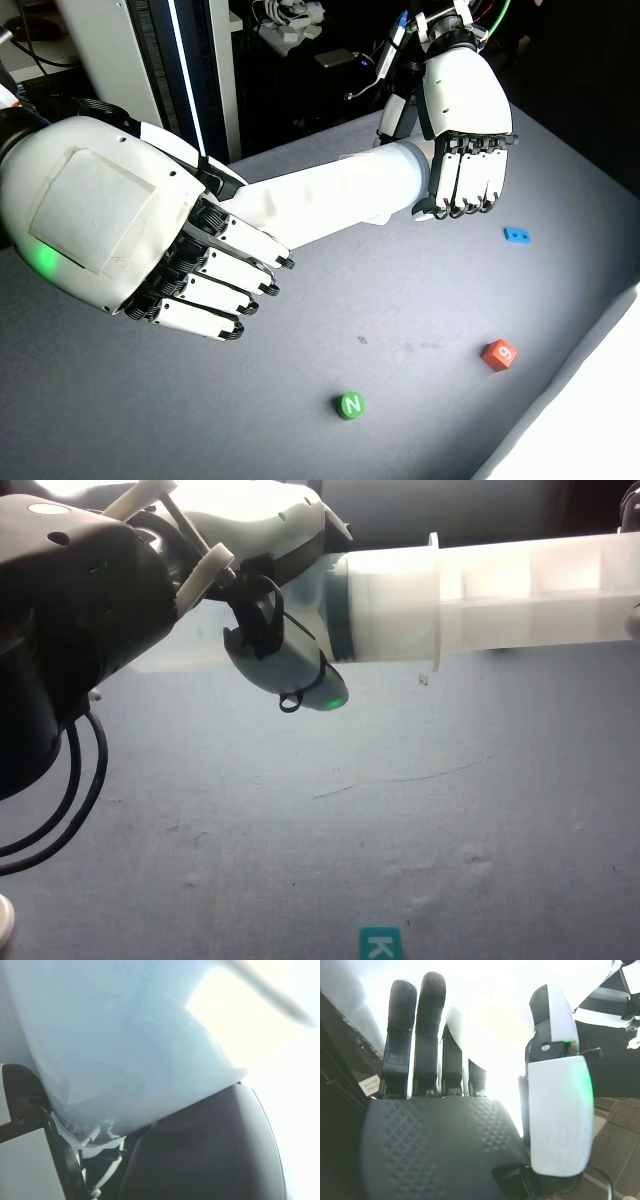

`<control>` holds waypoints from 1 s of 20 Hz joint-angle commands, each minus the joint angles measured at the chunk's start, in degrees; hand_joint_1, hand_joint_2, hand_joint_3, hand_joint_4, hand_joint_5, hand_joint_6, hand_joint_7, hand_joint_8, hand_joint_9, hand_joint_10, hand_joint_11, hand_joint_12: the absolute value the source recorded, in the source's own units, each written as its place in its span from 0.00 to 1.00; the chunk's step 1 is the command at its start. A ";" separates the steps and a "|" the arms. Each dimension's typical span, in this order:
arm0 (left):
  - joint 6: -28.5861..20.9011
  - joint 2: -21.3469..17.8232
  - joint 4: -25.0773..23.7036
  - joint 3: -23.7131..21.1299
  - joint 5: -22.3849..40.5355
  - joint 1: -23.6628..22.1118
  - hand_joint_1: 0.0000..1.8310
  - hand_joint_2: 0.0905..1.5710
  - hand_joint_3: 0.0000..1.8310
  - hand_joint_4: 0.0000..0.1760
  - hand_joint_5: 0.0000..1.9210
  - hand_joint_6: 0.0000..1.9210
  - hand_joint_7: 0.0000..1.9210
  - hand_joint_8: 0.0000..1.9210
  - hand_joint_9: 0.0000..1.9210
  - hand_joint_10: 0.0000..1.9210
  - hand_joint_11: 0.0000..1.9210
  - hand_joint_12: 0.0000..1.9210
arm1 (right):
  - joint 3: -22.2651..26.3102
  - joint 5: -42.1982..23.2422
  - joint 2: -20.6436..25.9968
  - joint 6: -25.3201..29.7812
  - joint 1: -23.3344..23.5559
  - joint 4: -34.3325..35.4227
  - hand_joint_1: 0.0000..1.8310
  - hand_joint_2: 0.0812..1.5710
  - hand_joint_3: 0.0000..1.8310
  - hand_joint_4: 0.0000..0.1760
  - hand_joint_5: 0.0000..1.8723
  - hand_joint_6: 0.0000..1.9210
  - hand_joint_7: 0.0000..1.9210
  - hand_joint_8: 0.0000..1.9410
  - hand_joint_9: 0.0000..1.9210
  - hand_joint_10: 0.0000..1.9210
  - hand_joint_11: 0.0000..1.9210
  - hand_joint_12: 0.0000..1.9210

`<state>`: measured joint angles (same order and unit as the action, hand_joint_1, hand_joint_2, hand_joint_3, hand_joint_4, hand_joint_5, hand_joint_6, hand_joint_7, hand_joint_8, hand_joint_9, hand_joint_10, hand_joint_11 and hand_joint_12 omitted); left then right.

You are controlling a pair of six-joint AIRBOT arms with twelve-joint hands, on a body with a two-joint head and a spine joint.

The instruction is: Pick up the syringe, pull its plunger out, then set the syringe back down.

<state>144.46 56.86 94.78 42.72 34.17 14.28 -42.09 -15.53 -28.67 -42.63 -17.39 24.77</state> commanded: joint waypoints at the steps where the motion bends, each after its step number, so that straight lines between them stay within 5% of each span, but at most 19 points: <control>1: 1.76 -0.54 -3.53 -0.06 1.75 -0.60 0.72 0.79 0.00 0.00 0.40 0.59 0.34 0.84 0.31 0.85 0.23 0.73 | -0.24 -8.42 0.91 1.04 0.85 0.64 0.39 0.65 0.00 0.00 0.17 0.19 0.25 0.16 0.22 0.24 0.05 0.62; 3: 1.94 -0.54 -3.53 -0.05 1.75 -0.58 0.72 0.80 0.00 0.00 0.39 0.59 0.33 0.84 0.30 0.86 0.23 0.74 | -0.21 -8.42 0.87 1.05 0.80 -0.48 0.14 0.49 0.00 0.00 0.06 0.02 0.09 0.02 0.09 0.05 0.00 0.38; 7: 1.99 -0.54 -3.53 0.10 1.74 -0.56 0.72 0.80 0.00 0.00 0.39 0.60 0.33 0.85 0.30 0.85 0.22 0.74 | -0.21 -8.42 0.83 1.09 0.80 -0.48 0.09 0.42 0.00 0.00 0.00 0.00 0.03 0.01 0.04 0.01 0.00 0.20; 8: 2.01 -0.54 -3.53 0.11 1.74 -0.56 0.72 0.79 0.00 0.00 0.40 0.58 0.35 0.83 0.31 0.85 0.23 0.73 | -0.21 -8.42 0.82 1.09 0.79 -0.49 0.13 0.36 0.00 0.00 0.00 0.00 0.00 0.00 0.01 0.00 0.00 0.04; 17: 1.65 -0.54 -3.55 0.49 1.40 0.84 0.72 0.79 0.00 0.00 0.39 0.60 0.34 0.84 0.30 0.84 0.23 0.73 | -0.21 -8.41 0.56 1.08 0.31 -1.69 0.10 0.39 0.00 0.00 0.00 0.00 0.00 0.00 0.00 0.00 0.01 0.01; 20: -3.41 -0.54 -7.14 0.58 1.35 3.48 0.72 0.80 0.00 0.00 0.39 0.60 0.34 0.84 0.30 0.86 0.21 0.74 | -0.20 -8.42 0.44 1.08 0.26 -1.71 0.09 0.40 0.00 0.00 0.00 0.00 0.00 0.00 0.01 0.00 0.02 0.01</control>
<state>141.64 56.55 91.83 43.11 35.35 18.50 -42.17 -17.63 -28.45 -42.06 -17.52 23.33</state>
